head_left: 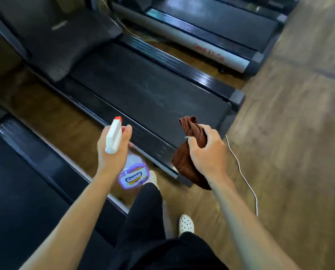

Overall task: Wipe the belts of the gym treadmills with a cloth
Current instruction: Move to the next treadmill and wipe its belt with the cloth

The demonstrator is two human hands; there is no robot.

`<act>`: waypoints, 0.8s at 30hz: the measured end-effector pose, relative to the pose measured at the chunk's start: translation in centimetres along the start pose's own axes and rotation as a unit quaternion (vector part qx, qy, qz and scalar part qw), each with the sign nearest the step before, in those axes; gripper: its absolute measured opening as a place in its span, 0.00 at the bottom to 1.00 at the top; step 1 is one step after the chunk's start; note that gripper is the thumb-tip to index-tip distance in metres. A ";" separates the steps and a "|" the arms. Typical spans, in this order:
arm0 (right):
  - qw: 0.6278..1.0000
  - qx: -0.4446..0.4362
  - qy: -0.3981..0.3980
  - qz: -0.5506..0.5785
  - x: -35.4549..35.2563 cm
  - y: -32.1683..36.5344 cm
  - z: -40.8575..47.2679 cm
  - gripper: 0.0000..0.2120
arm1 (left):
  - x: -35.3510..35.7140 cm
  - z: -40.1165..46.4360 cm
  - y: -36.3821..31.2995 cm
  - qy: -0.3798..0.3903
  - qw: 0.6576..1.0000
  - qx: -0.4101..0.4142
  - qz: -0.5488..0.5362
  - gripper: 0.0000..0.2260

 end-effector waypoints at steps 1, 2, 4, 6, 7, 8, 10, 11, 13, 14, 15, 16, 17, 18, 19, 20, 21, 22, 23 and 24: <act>1.000 0.006 -0.006 -0.001 0.5 0.3 1.5 0.16 | 0.7 1.9 0.0 0.004 1.000 -0.001 0.005 0.04; 1.000 0.013 -0.014 -0.001 0.9 0.5 3.0 0.17 | 1.4 3.9 0.1 0.012 1.000 -0.003 0.006 0.04; 0.999 0.032 -0.031 -0.003 1.8 0.7 6.3 0.19 | 3.3 8.0 0.9 0.034 0.999 -0.010 0.006 0.04; 0.997 0.064 -0.051 -0.002 3.1 1.2 9.8 0.19 | 5.4 12.9 2.0 0.071 0.997 -0.018 0.021 0.05; 0.995 0.078 -0.060 -0.002 3.7 1.5 11.3 0.19 | 6.4 14.9 2.5 0.092 0.995 -0.019 0.030 0.05; 0.994 0.092 -0.067 -0.002 4.2 1.9 12.6 0.18 | 7.4 16.7 2.7 0.114 0.992 -0.019 0.039 0.05; 0.988 0.129 -0.087 0.000 5.8 2.4 15.2 0.17 | 9.6 20.7 3.1 0.174 0.982 -0.020 0.069 0.07; 0.984 0.149 -0.098 0.003 6.6 2.7 16.1 0.17 | 10.6 22.4 3.1 0.207 0.975 -0.018 0.082 0.07; 0.977 0.180 -0.116 0.012 8.1 2.8 17.6 0.17 | 12.3 25.5 3.2 0.263 0.960 -0.015 0.094 0.06; 0.972 0.197 -0.129 0.018 8.8 2.7 18.2 0.16 | 13.1 26.9 3.3 0.287 0.953 -0.013 0.100 0.05; 0.967 0.213 -0.142 0.021 9.3 2.6 18.5 0.16 | 13.8 28.2 3.5 0.309 0.945 -0.009 0.106 0.05; 0.962 0.226 -0.150 0.022 9.7 2.5 18.9 0.16 | 14.4 29.4 3.8 0.326 0.939 -0.005 0.112 0.04; 0.959 0.238 -0.154 0.019 10.3 2.3 19.2 0.16 | 14.8 30.4 4.1 0.338 0.934 0.000 0.118 0.04; 0.956 0.248 -0.155 0.017 10.6 2.2 19.6 0.16 | 15.3 31.3 4.3 0.350 0.928 0.007 0.126 0.04; 0.954 0.258 -0.154 0.015 11.2 2.1 20.3 0.16 | 15.7 32.2 4.5 0.359 0.924 0.013 0.135 0.04; 0.953 0.264 -0.150 0.017 11.7 2.0 20.8 0.16 | 15.9 32.8 4.6 0.365 0.920 0.019 0.139 0.05; 0.955 0.263 -0.139 0.021 12.3 2.1 21.5 0.16 | 16.1 33.4 4.5 0.367 0.920 0.027 0.138 0.05; 0.958 0.260 -0.121 0.021 13.1 2.1 22.5 0.16 | 16.2 34.1 4.5 0.366 0.920 0.032 0.137 0.06; 0.961 0.257 -0.103 0.018 14.0 2.2 23.4 0.17 | 16.3 34.8 4.7 0.366 0.919 0.036 0.139 0.06; 0.963 0.253 -0.087 0.013 14.9 2.4 24.3 0.17 | 16.3 35.5 5.0 0.366 0.919 0.038 0.139 0.06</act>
Point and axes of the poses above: each hand's wrist, its own z-axis towards the middle knuckle, its own x-axis out of the palm, y = z × x, the point moved 5 cm from there along z, towards the middle knuckle, and after that the axes turned 10 degrees about -z, right-handed, at the moved point
